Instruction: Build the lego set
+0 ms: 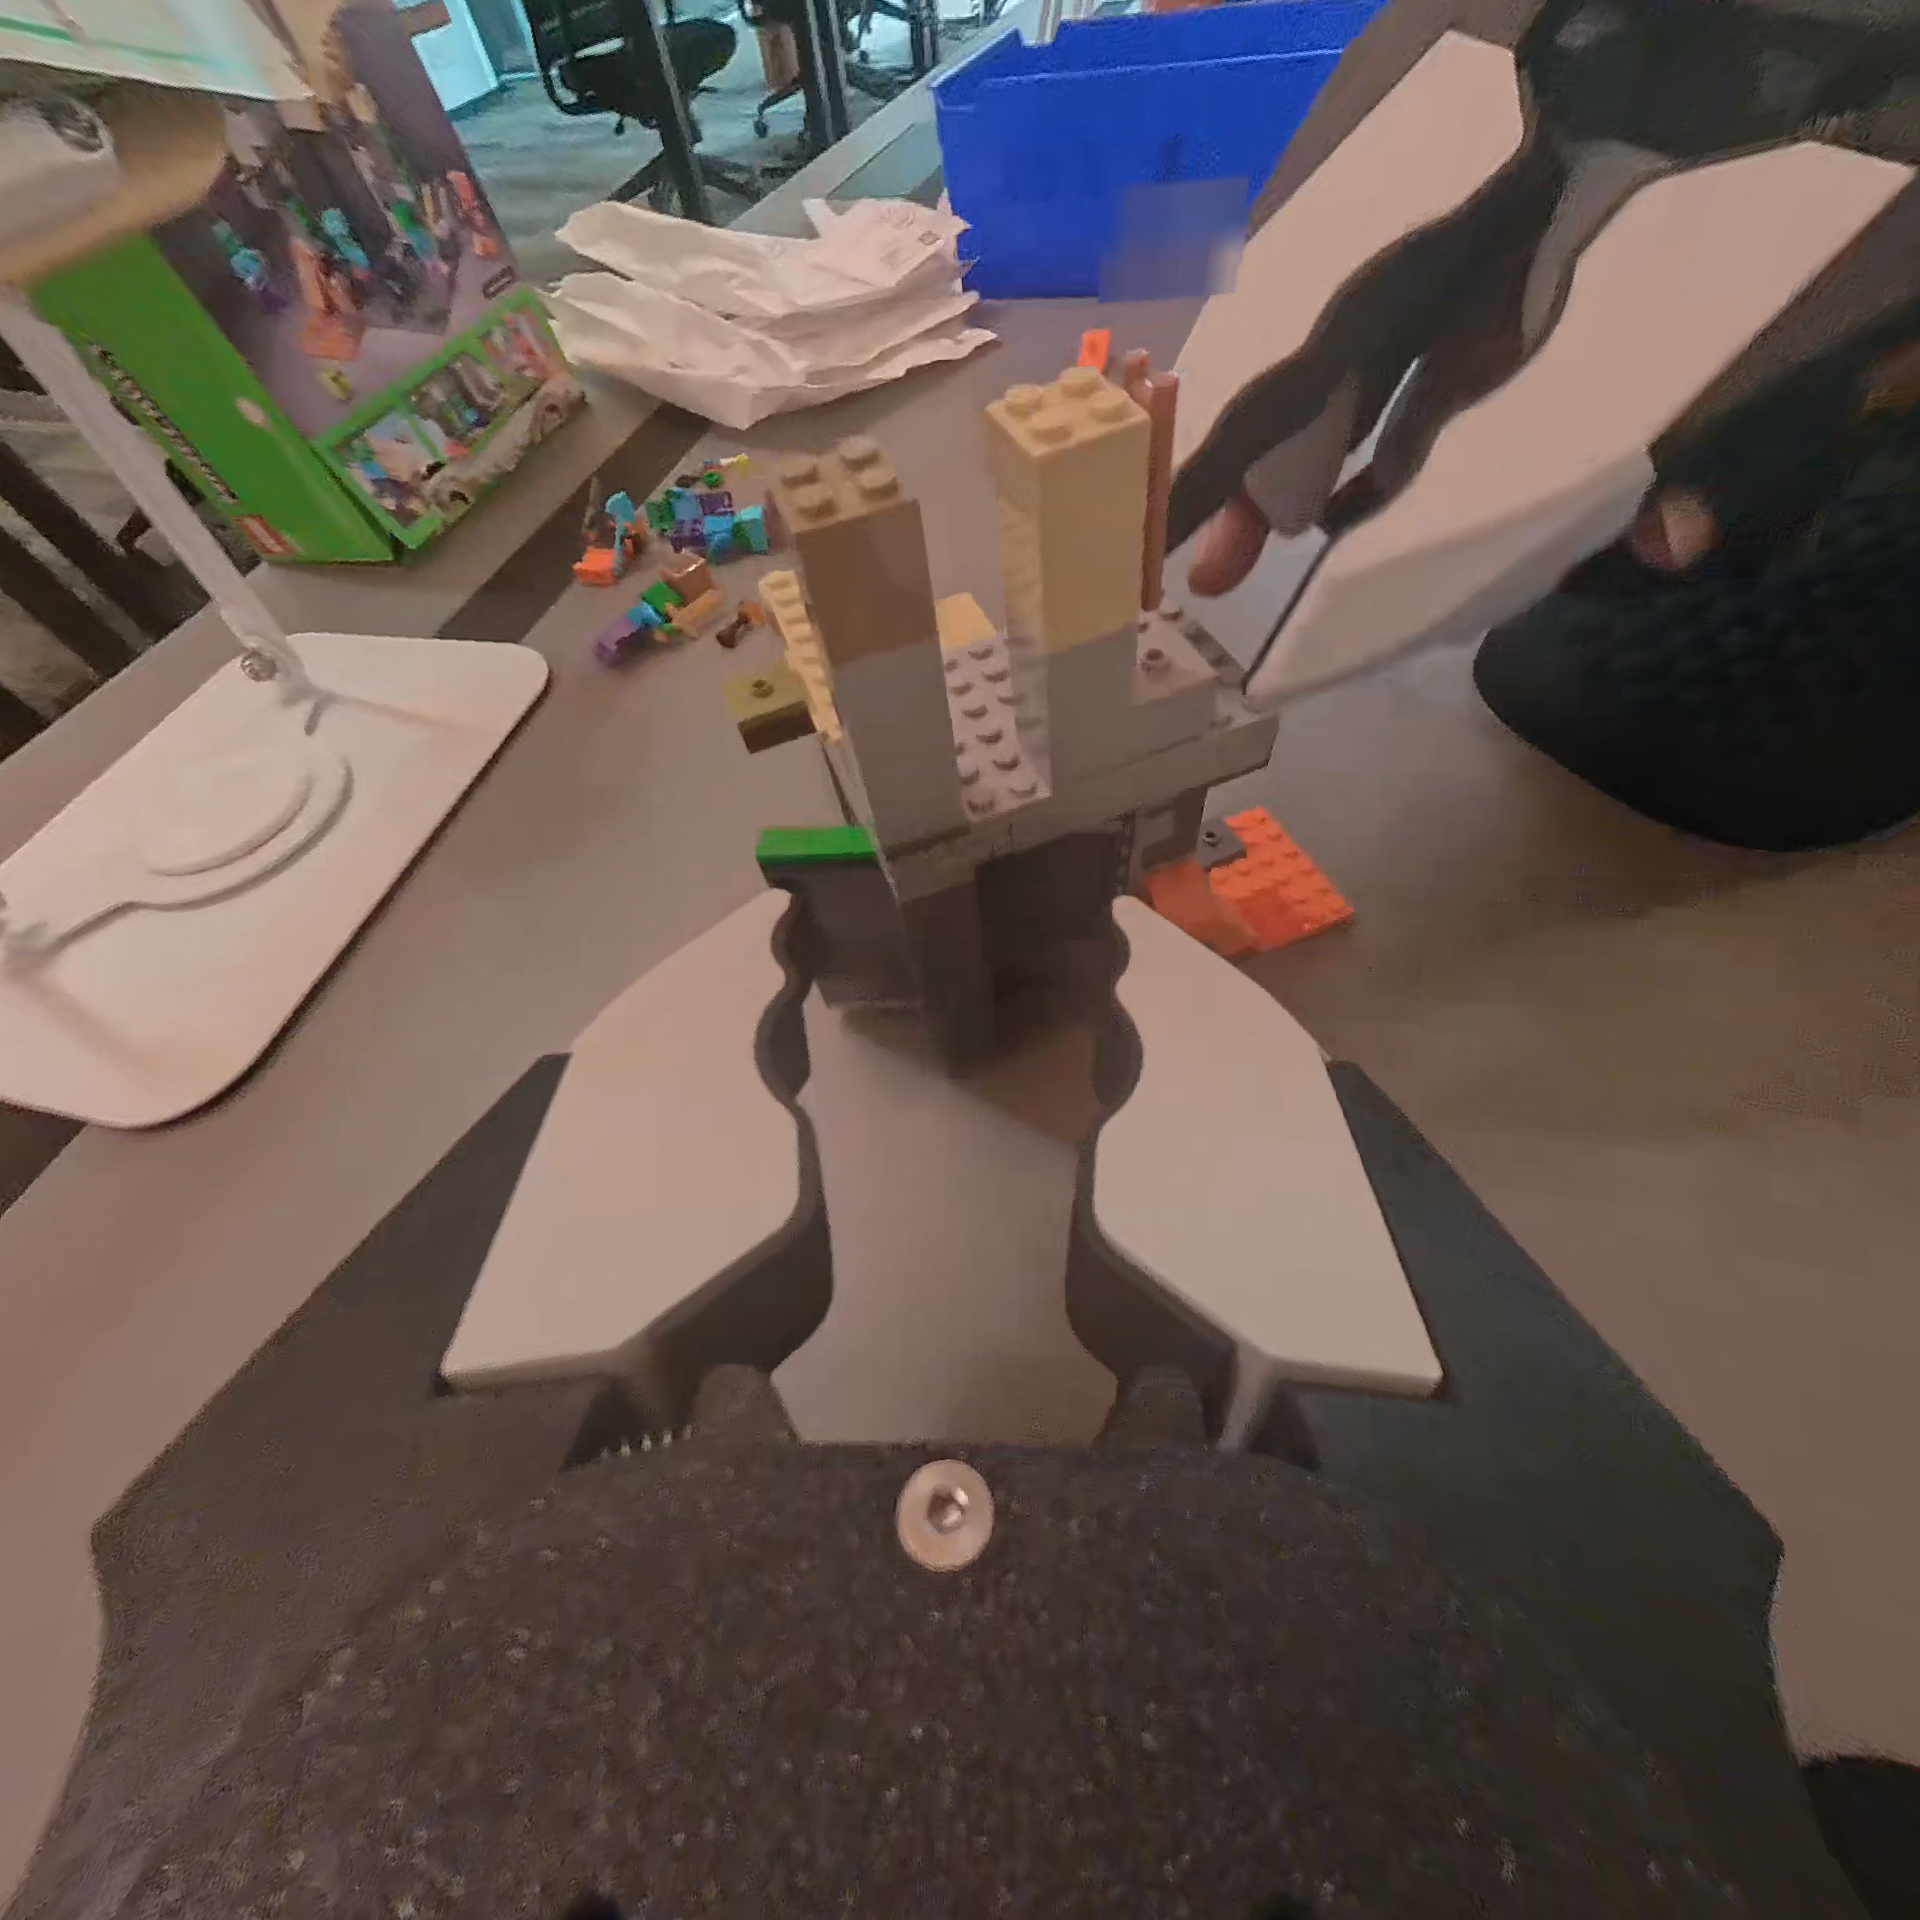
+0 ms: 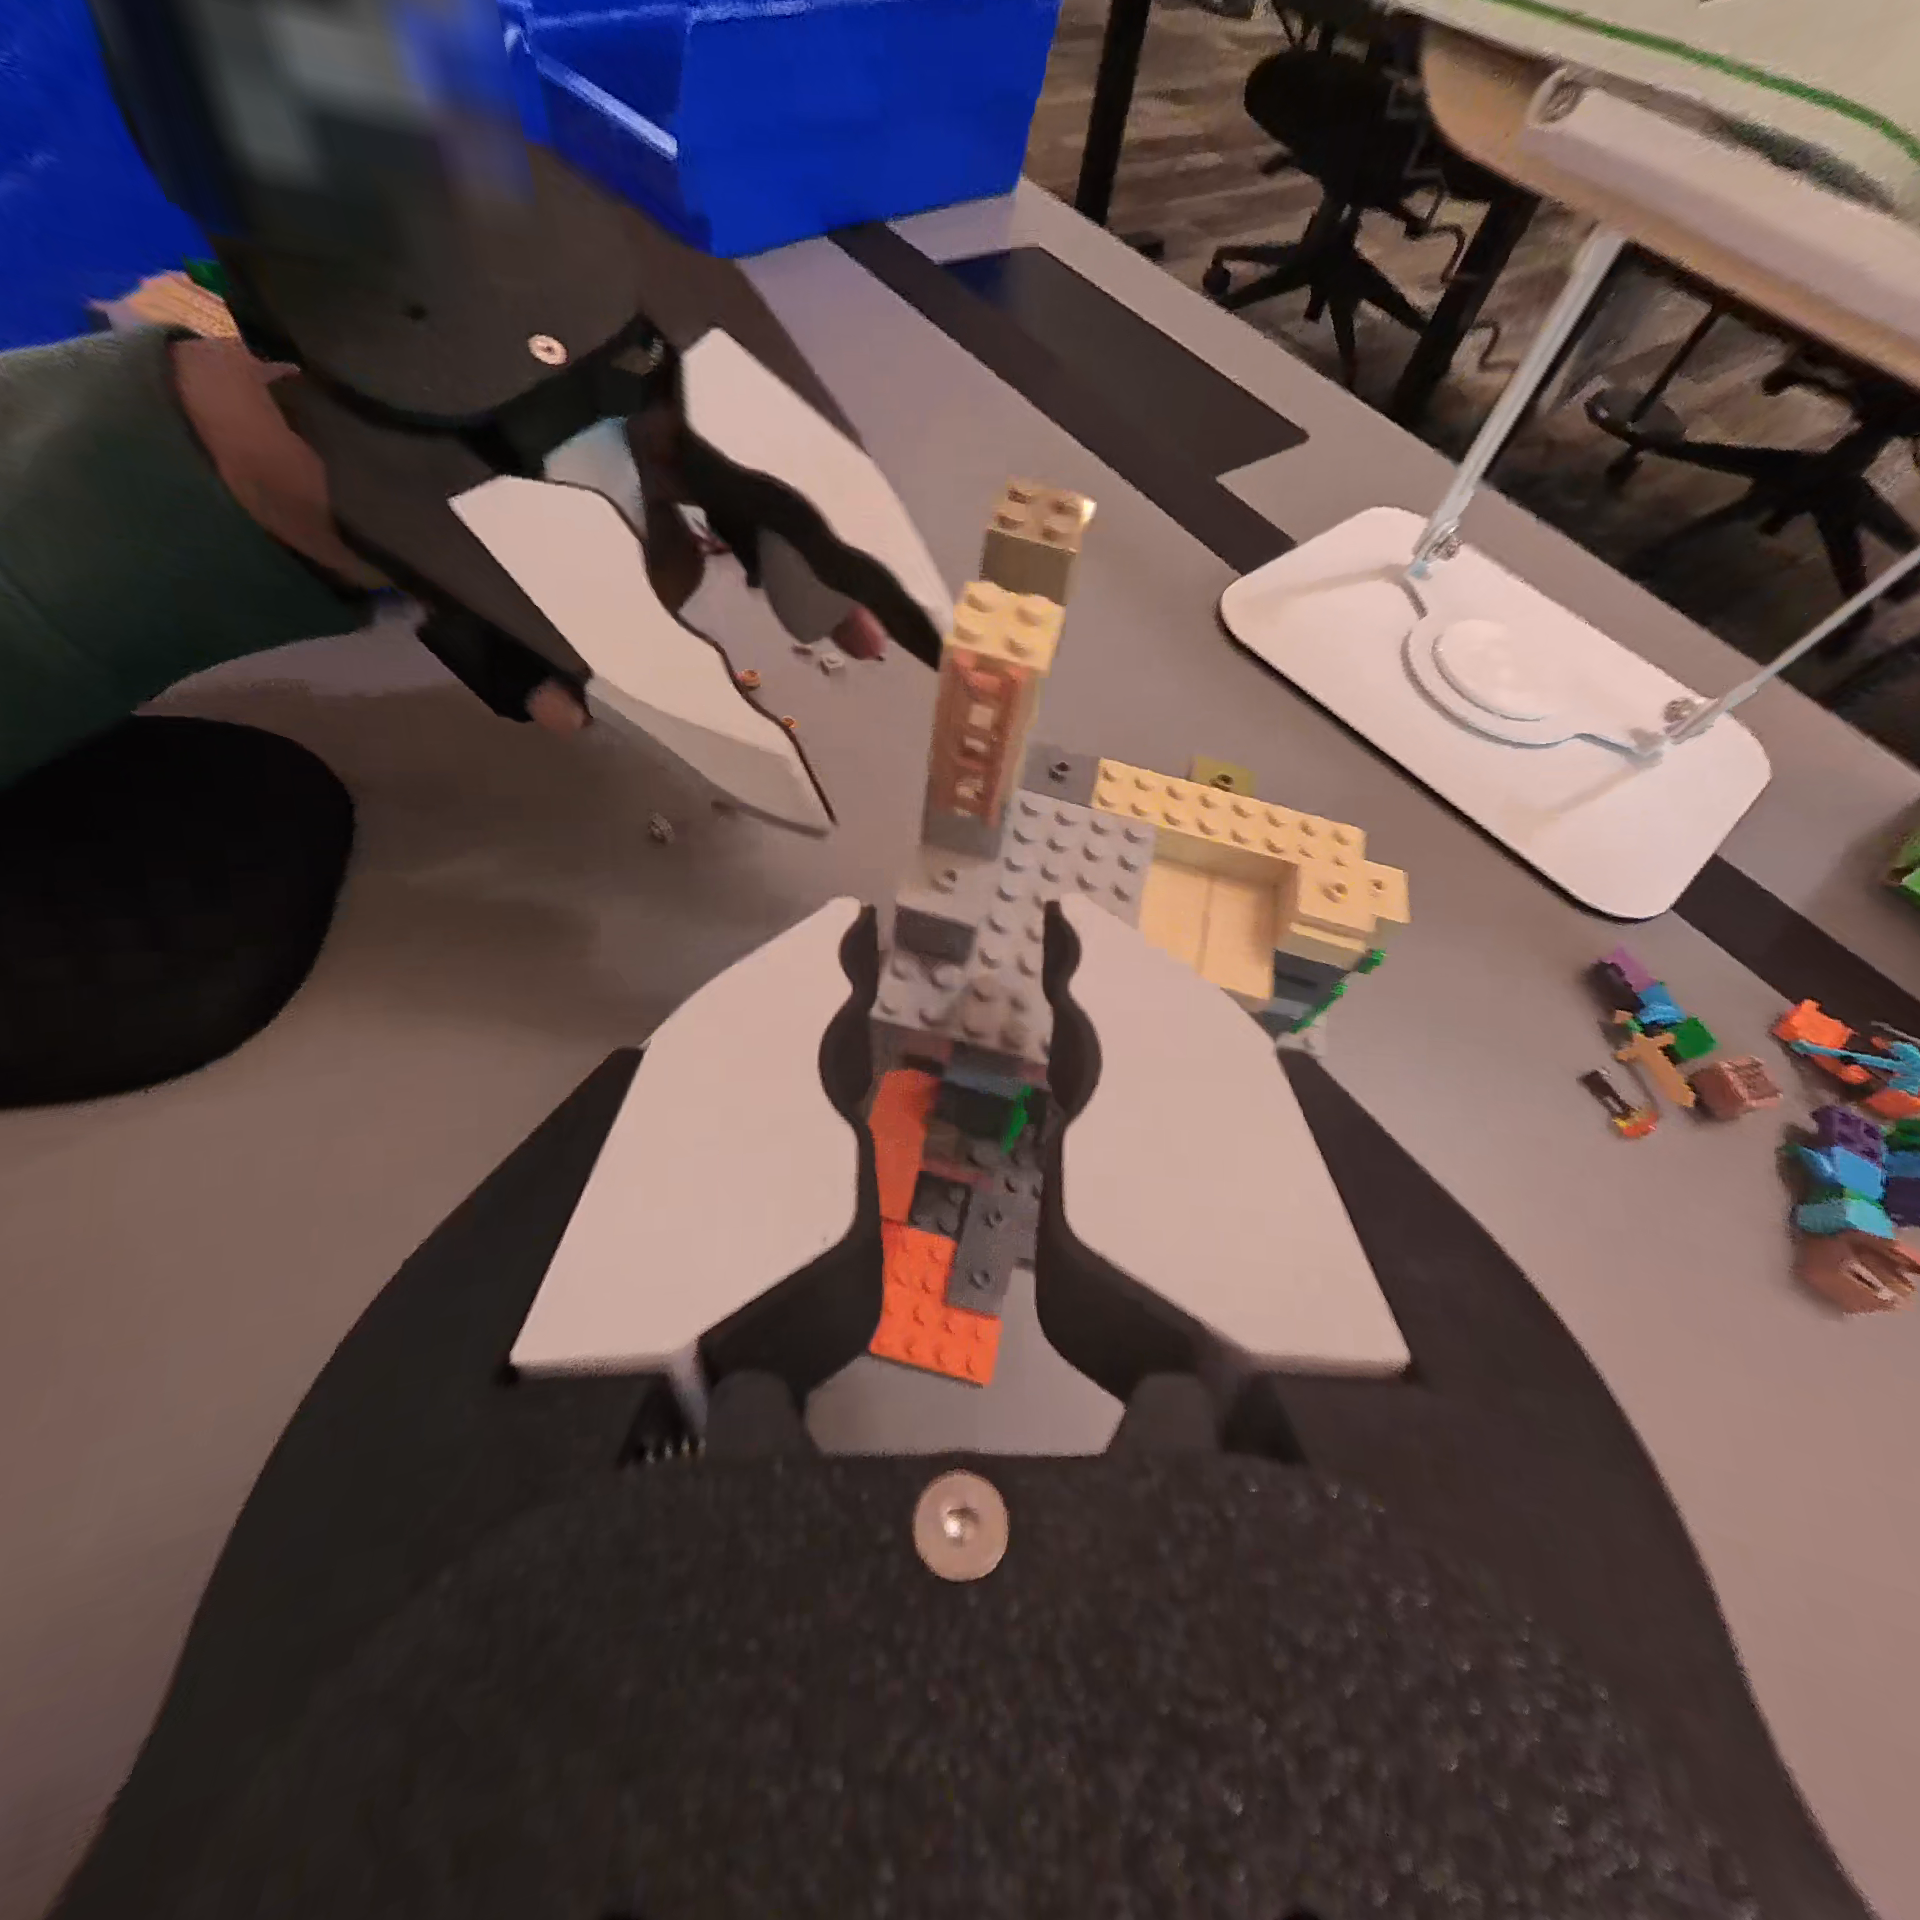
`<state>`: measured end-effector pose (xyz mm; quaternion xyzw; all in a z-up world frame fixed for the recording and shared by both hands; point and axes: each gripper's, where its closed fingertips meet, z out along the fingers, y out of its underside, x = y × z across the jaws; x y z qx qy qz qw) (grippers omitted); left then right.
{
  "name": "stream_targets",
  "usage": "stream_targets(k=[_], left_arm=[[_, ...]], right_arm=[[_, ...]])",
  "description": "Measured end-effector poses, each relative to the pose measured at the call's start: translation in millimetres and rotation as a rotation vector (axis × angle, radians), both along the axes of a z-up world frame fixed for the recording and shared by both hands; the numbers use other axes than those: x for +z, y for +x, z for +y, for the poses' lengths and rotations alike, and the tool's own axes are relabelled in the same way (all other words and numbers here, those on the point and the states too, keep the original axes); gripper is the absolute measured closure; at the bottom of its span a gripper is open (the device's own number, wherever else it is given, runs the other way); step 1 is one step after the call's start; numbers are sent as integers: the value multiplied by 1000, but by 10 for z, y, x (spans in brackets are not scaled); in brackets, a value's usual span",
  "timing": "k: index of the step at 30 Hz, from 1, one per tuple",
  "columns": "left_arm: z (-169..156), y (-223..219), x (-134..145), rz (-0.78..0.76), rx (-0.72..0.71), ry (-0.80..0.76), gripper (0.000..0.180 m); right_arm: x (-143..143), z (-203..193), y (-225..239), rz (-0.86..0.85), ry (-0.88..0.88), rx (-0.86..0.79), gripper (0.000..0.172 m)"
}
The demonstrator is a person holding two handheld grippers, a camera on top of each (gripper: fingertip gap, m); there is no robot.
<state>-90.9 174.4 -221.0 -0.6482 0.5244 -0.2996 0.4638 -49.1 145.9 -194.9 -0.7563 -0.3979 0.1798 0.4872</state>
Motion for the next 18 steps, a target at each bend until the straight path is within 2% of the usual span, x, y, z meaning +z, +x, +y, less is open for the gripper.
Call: stream_targets(k=[4,8,18], left_arm=[[16,202,-123,23,-66,-10,127],[-1,275,-133,26,-47,-12,126],[-151,267,-137,65,-10,20,134]], right_arm=[[-39,110,-95,-69,-47,-66,147],[-84,122,-77,-175,-85,-65,153],[-128,43,102,-354,-239,88,155]])
